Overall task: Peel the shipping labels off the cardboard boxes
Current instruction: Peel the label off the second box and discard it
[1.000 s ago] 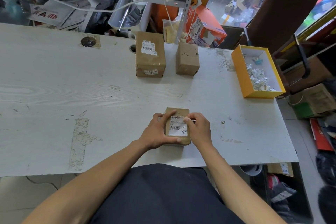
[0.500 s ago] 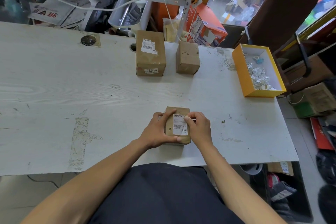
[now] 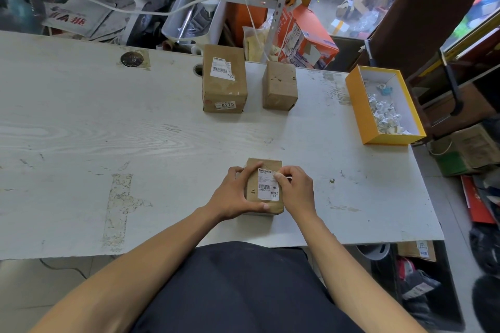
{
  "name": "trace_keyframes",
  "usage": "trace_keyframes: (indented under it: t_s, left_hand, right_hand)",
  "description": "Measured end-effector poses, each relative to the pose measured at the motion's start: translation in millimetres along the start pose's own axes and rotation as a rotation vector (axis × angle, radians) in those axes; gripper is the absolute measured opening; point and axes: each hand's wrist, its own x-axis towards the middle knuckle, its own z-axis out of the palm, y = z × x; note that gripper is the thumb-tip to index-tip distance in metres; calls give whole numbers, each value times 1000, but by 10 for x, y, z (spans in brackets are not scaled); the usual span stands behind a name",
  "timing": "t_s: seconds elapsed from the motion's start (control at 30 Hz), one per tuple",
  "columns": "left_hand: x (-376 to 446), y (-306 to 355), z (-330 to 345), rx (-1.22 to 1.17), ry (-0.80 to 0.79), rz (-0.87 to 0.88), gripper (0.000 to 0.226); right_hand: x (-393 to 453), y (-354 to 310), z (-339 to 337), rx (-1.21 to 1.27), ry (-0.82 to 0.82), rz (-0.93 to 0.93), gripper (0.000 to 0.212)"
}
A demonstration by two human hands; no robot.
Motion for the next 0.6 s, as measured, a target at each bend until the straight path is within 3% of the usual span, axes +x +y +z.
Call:
trace_keyframes:
  t_s: [0.6]
  left_hand:
    - [-6,14,-12,3,-6,-9,101]
  right_hand:
    - [-22,-59,-21,-8,7,15,8]
